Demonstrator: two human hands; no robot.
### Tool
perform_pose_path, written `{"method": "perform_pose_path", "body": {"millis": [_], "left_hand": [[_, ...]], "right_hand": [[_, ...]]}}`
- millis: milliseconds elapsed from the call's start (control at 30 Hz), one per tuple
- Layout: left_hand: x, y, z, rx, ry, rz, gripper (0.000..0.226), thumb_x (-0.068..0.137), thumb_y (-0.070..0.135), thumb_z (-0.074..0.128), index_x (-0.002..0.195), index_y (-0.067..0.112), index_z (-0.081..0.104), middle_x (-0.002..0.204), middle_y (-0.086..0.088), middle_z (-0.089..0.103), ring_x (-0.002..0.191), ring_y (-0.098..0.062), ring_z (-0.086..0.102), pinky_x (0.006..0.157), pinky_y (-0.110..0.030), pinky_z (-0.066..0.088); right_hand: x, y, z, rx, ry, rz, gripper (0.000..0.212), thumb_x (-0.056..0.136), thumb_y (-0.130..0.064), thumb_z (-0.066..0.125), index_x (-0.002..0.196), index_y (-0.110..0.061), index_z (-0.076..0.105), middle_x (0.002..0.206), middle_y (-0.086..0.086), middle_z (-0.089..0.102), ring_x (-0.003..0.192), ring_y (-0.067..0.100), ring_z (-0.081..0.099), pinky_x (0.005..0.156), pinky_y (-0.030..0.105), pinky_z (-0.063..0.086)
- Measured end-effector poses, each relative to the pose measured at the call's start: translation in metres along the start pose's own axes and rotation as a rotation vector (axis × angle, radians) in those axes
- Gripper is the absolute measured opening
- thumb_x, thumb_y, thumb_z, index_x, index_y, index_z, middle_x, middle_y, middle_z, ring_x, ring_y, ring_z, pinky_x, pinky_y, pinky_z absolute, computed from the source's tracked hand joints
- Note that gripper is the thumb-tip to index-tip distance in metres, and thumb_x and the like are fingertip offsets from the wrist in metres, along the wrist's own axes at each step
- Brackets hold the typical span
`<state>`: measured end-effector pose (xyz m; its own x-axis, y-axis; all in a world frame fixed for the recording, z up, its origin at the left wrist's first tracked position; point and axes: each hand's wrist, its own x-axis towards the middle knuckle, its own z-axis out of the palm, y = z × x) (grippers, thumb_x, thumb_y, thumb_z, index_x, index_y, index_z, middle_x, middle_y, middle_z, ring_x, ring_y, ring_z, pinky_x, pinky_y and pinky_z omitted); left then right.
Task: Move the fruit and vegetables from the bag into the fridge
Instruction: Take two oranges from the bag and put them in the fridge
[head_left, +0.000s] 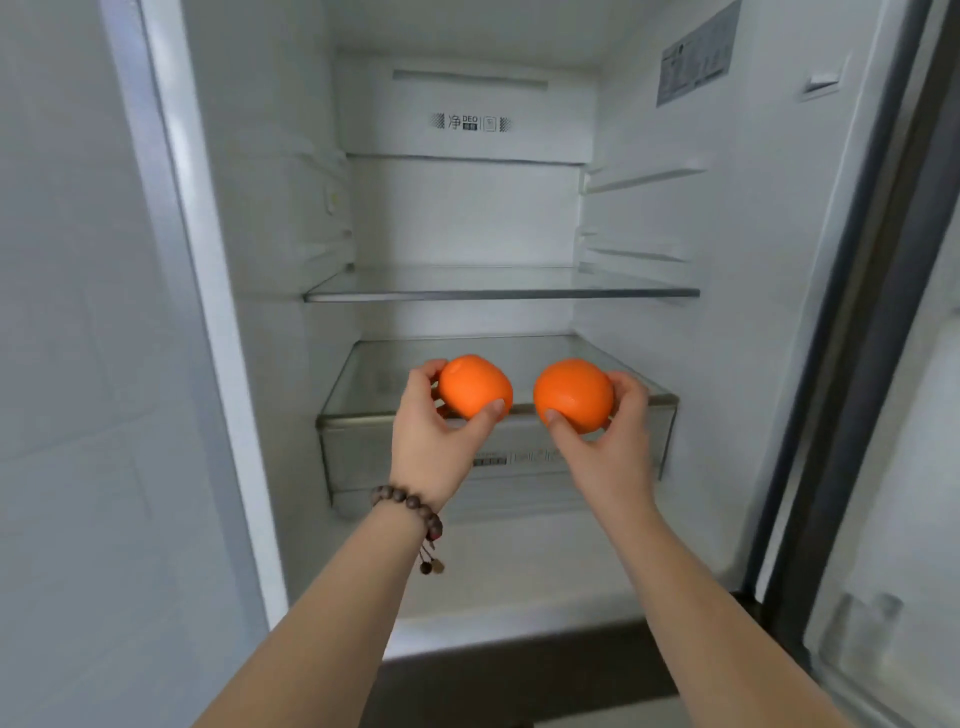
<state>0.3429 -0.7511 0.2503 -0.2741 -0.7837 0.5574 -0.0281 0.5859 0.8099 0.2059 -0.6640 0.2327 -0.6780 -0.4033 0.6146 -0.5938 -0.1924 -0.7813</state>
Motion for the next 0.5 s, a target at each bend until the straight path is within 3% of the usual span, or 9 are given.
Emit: {"method": "perform_pose_path", "body": {"millis": [100, 167, 267, 500], "left_hand": [[0.041, -0.008, 0.025, 0.076, -0.003, -0.01, 0.073, 0.07, 0.031, 0.08, 0.13, 0.018, 0.04, 0.127, -0.001, 0.048, 0.108, -0.014, 0.052, 0.092, -0.032, 0.049], [0.059, -0.013, 0.037, 0.202, -0.043, -0.007, 0.081, 0.072, 0.033, 0.078, 0.138, 0.015, 0.035, 0.133, -0.006, 0.042, 0.114, -0.019, 0.05, 0.098, -0.028, 0.043], [0.073, -0.016, 0.047, 0.364, -0.087, 0.034, 0.076, 0.075, 0.036, 0.076, 0.136, 0.011, 0.039, 0.13, -0.008, 0.042, 0.111, -0.02, 0.051, 0.086, -0.017, 0.033], [0.082, -0.023, 0.044, 0.598, -0.141, 0.04, 0.062, 0.075, 0.046, 0.072, 0.118, 0.011, 0.043, 0.109, -0.01, 0.062, 0.099, -0.03, 0.061, 0.077, -0.034, 0.049]], "right_hand": [[0.043, 0.015, 0.01, -0.034, 0.017, 0.026, 0.074, 0.07, -0.021, 0.077, 0.131, -0.019, 0.036, 0.13, 0.003, 0.04, 0.107, 0.01, 0.044, 0.086, 0.022, 0.034], [0.059, 0.023, 0.016, -0.096, -0.01, 0.03, 0.077, 0.07, -0.02, 0.076, 0.135, -0.02, 0.035, 0.133, 0.004, 0.036, 0.103, 0.008, 0.039, 0.084, 0.018, 0.03], [0.068, 0.035, 0.028, -0.194, -0.056, -0.071, 0.075, 0.067, -0.02, 0.075, 0.133, -0.022, 0.038, 0.131, 0.003, 0.041, 0.107, 0.018, 0.047, 0.081, 0.023, 0.035], [0.089, 0.045, 0.033, -0.306, -0.152, -0.122, 0.074, 0.068, -0.019, 0.074, 0.133, -0.026, 0.039, 0.13, 0.007, 0.048, 0.114, 0.027, 0.05, 0.082, 0.031, 0.042]]}}
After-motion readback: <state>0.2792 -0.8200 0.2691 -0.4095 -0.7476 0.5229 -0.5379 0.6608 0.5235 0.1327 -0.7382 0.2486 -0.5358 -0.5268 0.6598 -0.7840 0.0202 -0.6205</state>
